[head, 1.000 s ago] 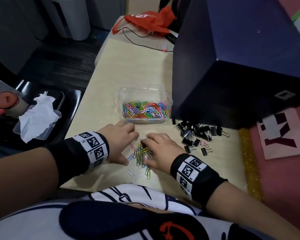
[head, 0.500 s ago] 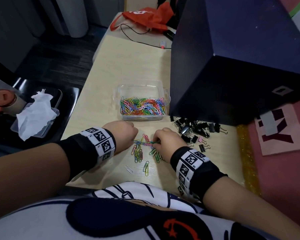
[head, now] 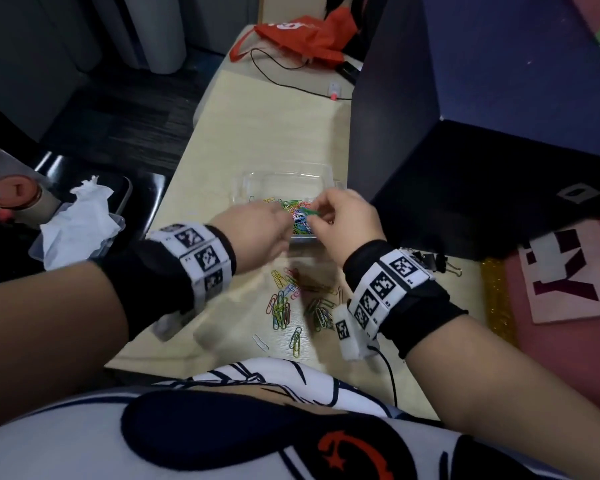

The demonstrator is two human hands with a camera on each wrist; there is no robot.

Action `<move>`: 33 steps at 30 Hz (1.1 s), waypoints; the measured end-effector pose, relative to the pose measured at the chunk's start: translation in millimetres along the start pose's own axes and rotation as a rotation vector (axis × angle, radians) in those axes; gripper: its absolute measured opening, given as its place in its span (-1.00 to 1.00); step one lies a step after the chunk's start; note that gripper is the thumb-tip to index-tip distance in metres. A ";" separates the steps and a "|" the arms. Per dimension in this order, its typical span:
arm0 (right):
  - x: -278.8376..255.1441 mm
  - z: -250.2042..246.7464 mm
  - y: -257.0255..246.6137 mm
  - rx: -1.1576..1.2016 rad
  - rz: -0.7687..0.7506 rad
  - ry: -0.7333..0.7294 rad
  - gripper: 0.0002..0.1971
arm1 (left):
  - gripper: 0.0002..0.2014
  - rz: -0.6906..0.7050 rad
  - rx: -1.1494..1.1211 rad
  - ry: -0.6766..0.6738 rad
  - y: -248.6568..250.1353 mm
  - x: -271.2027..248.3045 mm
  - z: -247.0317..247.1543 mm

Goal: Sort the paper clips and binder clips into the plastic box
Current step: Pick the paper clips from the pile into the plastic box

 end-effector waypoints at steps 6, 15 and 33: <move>-9.4 -0.7 0.8 -0.130 -0.003 -0.143 -0.70 | -0.69 -0.103 -0.024 0.082 -18.5 21.3 -26.2; -81.6 34.7 37.9 -0.407 0.278 -0.763 -0.17 | -0.52 0.074 0.139 -0.185 13.7 -12.1 39.5; -63.9 62.7 19.8 -0.200 0.040 -0.567 -0.66 | -0.80 -0.023 0.258 -0.264 5.1 -8.1 60.0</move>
Point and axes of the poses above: each hand's wrist, its own x-axis towards the middle knuckle, its own z-axis out of the palm, y = z × x, the point moved 5 cm from there along x, towards the middle knuckle, and after that the axes turned 11 degrees about -z, right-handed, at the moved point
